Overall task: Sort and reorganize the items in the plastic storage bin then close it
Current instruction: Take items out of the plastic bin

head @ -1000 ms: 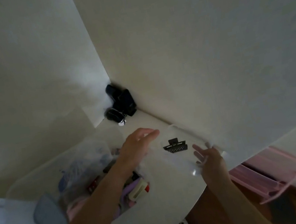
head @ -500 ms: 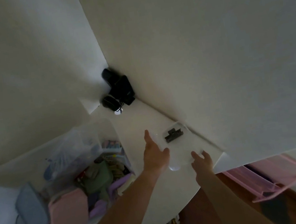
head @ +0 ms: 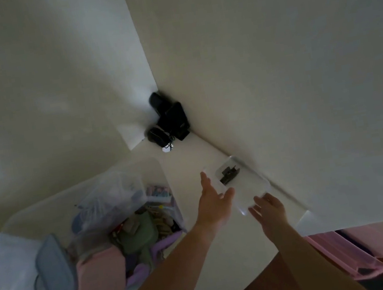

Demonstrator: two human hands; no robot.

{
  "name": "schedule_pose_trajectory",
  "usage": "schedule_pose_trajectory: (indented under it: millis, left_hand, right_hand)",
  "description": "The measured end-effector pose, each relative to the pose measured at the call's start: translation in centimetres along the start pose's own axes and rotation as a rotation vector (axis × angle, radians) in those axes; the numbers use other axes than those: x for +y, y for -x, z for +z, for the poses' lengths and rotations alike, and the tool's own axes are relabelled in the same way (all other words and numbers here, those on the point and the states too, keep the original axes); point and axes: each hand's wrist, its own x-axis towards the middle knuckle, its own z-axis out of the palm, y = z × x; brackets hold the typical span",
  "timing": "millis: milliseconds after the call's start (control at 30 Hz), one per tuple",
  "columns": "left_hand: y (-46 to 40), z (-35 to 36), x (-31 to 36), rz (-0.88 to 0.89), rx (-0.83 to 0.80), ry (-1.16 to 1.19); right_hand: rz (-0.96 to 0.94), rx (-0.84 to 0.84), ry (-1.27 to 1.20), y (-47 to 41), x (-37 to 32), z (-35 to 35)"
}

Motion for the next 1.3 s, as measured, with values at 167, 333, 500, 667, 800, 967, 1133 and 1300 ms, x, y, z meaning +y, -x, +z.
schedule_pose_trajectory:
  millis: [167,333,500,667,800,967,1133,1300]
  left_hand:
    - [-3.4,-3.1,1.3,-0.004,0.083,-0.068]
    - [-8.2,-5.9,2.4,-0.015,0.136,-0.092]
    - [-10.4,-6.7,3.6,-0.025,0.151,-0.084]
    - [-7.1,-7.4,4.0,0.061,0.189,-0.134]
    - [-1.4,-11.1,2.6,0.277,0.284,-0.018]
    - [3.3,-19.4,-3.2,0.389,0.729,-0.118]
    - [3.5,-24.8,-9.9,0.139,0.699,-0.370]
    - [3.8,-26.4,-12.8,0.144,0.574,-0.450]
  right_hand:
    - [0.030,-0.115,-0.126,-1.9,-0.2,5.6]
    - [0.003,-0.214,-0.093,-3.9,-1.5,10.9]
    - [0.059,-0.168,0.027,-4.4,-2.4,12.9]
    - [-0.241,0.012,0.375,1.5,-4.0,13.5]
    - [-0.678,-0.085,0.532,10.9,-4.8,15.6]
    - [-0.724,-0.364,0.844,17.4,-0.8,21.5]
    - [-0.454,-0.363,1.337,16.3,5.8,27.0]
    - [-0.544,-0.284,1.356,15.3,6.8,27.9]
